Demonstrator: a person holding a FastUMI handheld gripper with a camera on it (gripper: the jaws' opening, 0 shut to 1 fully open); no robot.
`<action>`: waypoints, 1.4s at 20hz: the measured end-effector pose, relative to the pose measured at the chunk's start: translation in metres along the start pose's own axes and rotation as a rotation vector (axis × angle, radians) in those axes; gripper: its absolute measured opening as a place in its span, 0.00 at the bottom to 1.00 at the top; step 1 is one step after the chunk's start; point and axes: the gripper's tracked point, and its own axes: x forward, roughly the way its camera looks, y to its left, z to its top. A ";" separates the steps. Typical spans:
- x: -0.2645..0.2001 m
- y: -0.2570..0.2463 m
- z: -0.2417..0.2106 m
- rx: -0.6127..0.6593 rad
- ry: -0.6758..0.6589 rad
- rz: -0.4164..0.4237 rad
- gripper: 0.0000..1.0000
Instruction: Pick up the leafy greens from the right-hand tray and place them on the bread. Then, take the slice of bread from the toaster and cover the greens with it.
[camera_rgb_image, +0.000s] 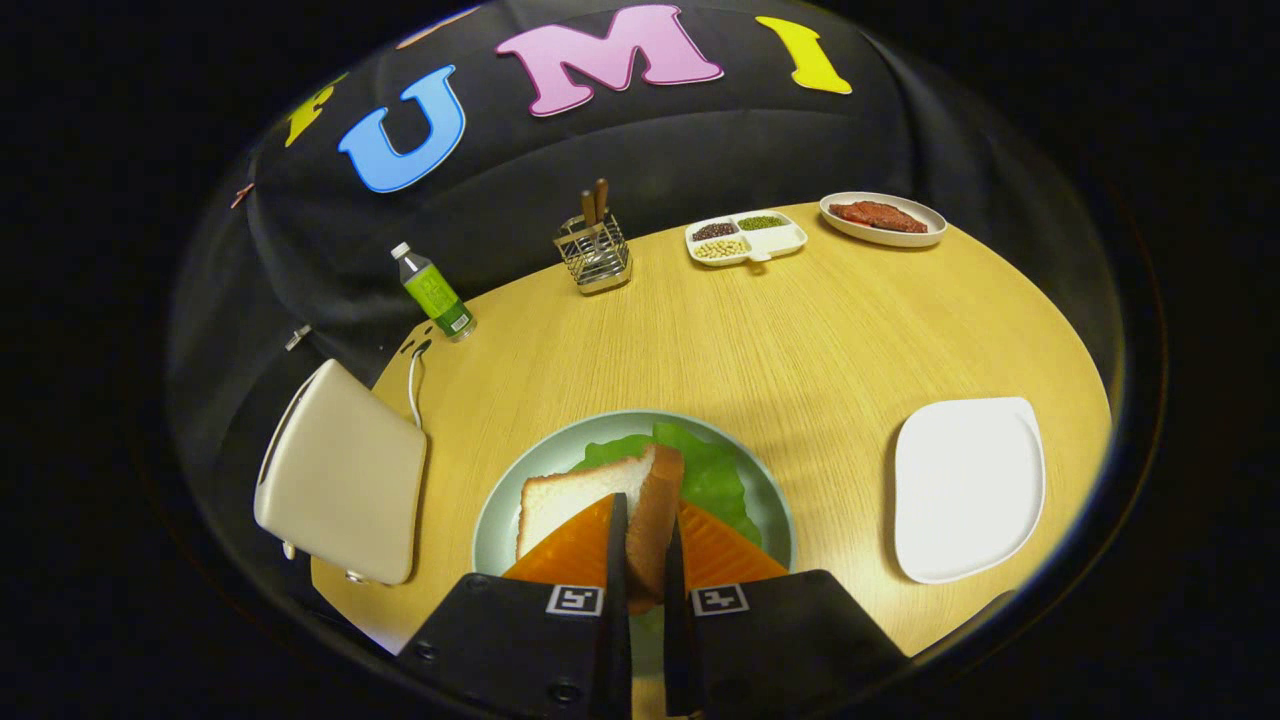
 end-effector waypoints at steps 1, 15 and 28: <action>0.000 -0.002 0.000 -0.019 -0.002 -0.005 0.19; -0.012 -0.034 0.004 -0.212 -0.041 -0.129 1.00; -0.108 -0.038 0.095 -0.289 -0.252 -0.052 1.00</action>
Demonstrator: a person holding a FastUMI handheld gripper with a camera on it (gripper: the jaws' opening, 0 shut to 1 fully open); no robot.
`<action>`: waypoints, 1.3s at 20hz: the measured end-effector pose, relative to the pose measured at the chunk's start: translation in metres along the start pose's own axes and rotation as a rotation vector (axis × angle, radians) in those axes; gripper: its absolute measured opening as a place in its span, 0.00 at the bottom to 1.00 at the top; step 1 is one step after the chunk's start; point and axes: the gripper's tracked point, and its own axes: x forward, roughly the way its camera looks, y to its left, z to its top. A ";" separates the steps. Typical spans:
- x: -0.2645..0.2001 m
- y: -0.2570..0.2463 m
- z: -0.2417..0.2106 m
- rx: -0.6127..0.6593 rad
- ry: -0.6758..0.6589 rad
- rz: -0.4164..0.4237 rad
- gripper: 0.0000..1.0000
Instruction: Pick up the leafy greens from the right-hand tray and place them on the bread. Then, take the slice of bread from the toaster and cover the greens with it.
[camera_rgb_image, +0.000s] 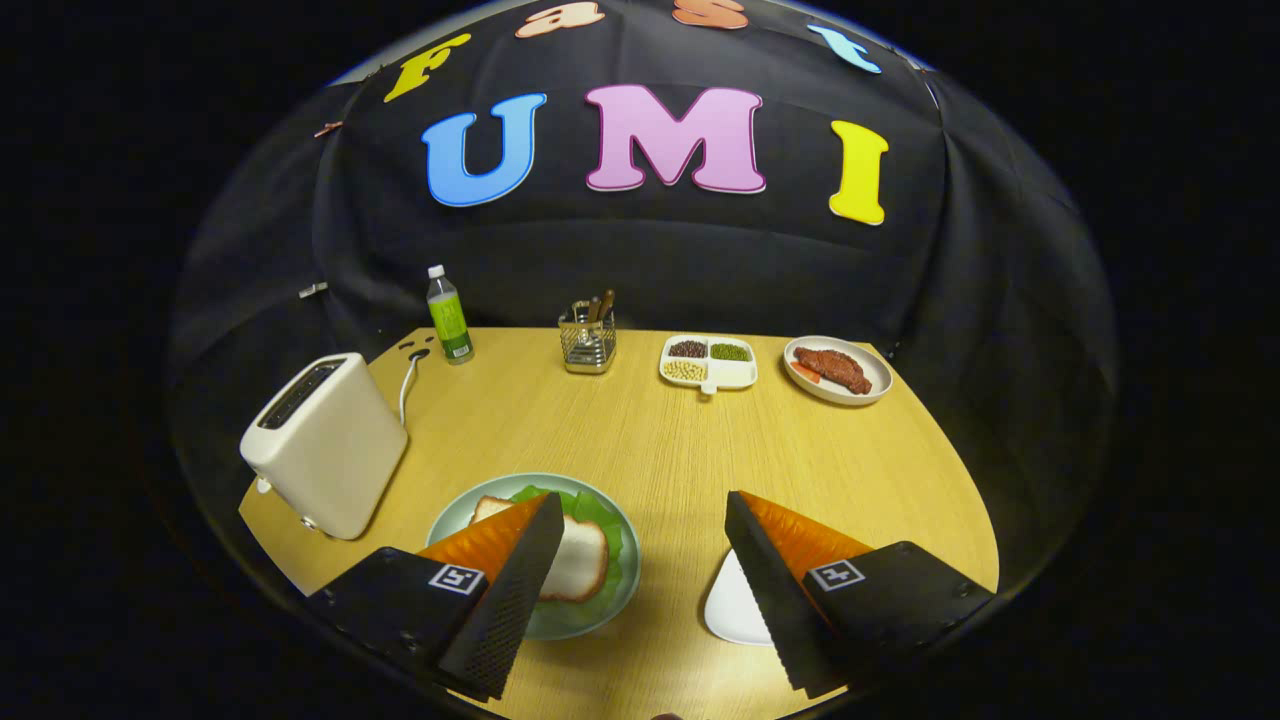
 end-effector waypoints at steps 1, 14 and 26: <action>-0.011 -0.003 0.016 -0.003 -0.033 0.006 1.00; -0.149 -0.026 0.164 -0.149 -0.424 -0.073 0.98; -0.190 -0.012 0.155 -0.156 -0.441 -0.108 0.98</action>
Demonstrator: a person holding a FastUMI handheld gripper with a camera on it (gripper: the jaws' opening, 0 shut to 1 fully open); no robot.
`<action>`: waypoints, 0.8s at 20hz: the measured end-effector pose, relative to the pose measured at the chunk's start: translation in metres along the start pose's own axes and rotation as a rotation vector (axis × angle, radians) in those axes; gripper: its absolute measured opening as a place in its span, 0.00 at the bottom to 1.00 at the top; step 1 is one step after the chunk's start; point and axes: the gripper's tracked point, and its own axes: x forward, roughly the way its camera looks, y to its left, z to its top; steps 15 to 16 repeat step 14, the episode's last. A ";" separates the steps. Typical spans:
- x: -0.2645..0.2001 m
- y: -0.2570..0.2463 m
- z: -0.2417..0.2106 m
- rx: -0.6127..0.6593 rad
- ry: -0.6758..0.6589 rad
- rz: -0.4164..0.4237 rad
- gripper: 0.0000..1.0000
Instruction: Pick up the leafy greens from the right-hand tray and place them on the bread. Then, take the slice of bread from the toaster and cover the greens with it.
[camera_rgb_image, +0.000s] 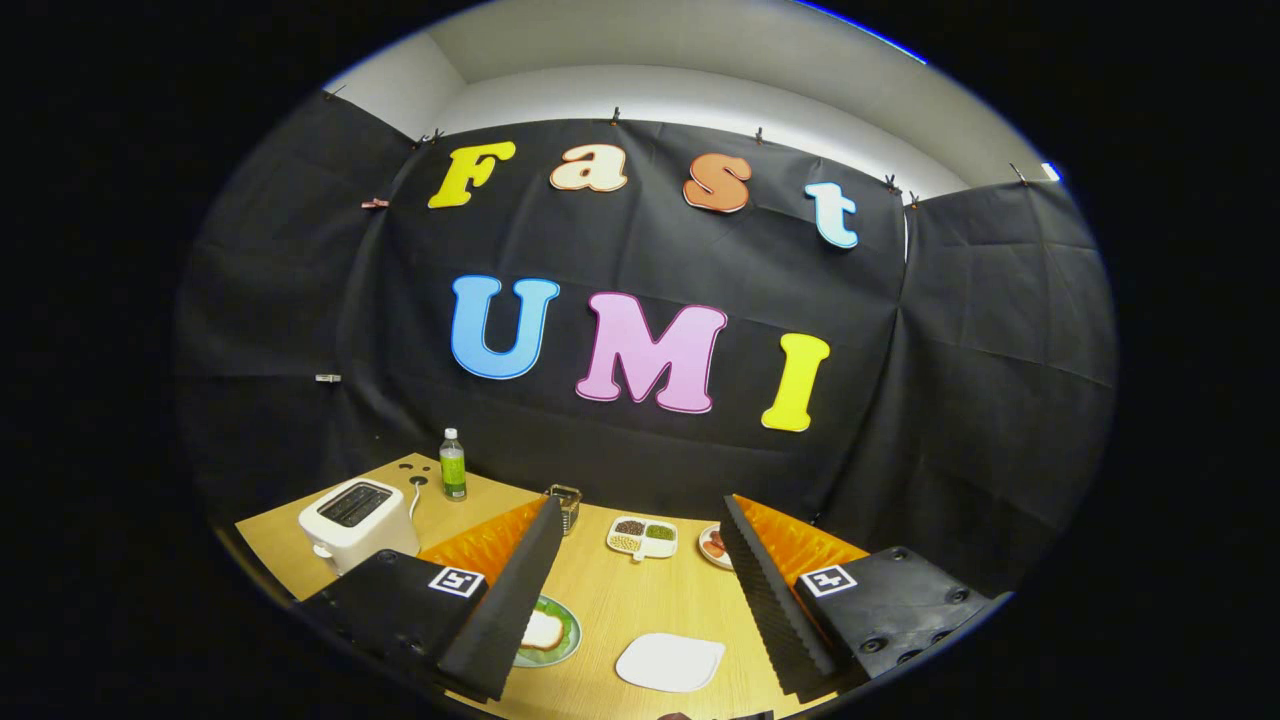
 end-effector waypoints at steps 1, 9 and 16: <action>-0.001 -0.001 -0.002 -0.004 0.006 -0.002 0.98; -0.003 0.004 -0.005 -0.015 0.015 0.003 0.98; -0.004 0.005 -0.003 -0.022 0.011 0.015 0.98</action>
